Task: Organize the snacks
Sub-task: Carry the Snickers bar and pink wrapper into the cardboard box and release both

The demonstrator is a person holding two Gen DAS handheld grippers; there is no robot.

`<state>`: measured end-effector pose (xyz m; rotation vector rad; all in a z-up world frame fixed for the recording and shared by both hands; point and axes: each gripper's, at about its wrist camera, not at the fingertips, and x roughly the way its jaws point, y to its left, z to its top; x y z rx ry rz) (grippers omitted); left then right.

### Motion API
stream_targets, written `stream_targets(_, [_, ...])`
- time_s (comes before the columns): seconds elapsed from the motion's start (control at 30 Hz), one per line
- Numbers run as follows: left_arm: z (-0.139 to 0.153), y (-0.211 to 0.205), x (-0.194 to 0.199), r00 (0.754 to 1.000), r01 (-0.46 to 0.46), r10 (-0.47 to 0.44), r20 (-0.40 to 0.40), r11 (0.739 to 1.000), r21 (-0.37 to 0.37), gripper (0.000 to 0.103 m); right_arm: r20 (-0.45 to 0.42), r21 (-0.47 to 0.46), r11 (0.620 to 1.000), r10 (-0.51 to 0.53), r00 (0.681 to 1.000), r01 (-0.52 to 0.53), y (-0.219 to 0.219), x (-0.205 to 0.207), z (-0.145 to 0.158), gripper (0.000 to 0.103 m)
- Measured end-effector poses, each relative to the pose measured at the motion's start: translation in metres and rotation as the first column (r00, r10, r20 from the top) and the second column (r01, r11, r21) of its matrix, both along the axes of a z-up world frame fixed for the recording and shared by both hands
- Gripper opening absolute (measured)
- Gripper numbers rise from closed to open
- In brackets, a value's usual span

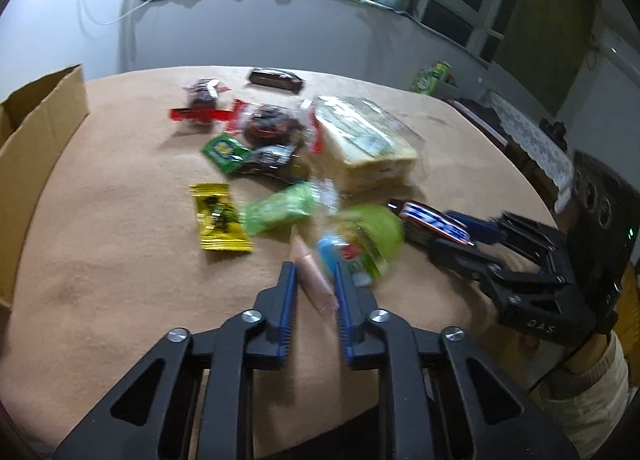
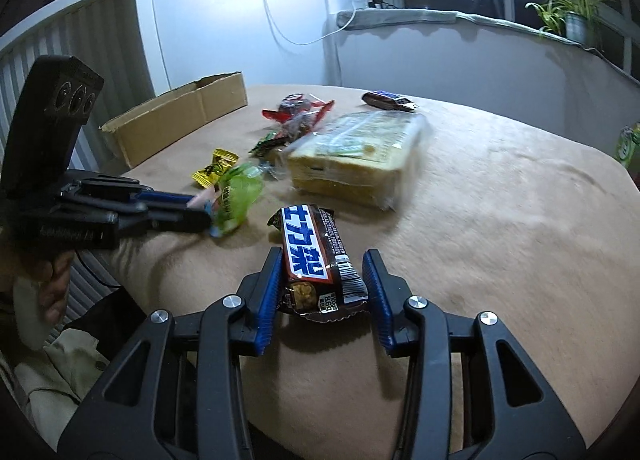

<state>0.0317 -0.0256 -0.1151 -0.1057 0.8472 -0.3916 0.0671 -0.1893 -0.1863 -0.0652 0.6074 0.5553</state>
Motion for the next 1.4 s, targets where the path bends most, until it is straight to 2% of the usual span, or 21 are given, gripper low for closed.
stream_targets(0.23, [-0.003,0.012,-0.001,1.000,-0.021,0.021,0.004,1.000,-0.018,0.005,-0.006,0.013,1.000,-0.026,1.000,0.027,-0.003,-0.001,0.001,0.042])
stream_targets(0.53, [0.009,0.025,-0.008,0.998,-0.035,0.038,0.043,0.997,-0.076,0.004,-0.018,0.079,0.996,-0.049,0.999,0.050,-0.007,-0.005,0.006,0.042])
stream_targets(0.9, [0.040,0.064,-0.019,0.985,-0.106,0.120,0.123,0.988,-0.114,0.004,0.036,0.142,0.984,-0.116,0.993,0.109,-0.009,-0.007,0.044,0.042])
stream_targets(1.2, [0.064,0.127,-0.029,0.952,-0.208,0.236,0.197,0.966,-0.153,0.004,0.060,0.150,0.987,-0.070,0.996,0.060,0.041,0.009,0.076,0.042])
stream_targets(1.4, [0.068,0.182,-0.033,0.915,-0.303,0.338,0.221,0.936,-0.178,0.004,0.064,0.123,0.991,0.044,0.997,-0.052,0.115,0.022,0.088,0.042])
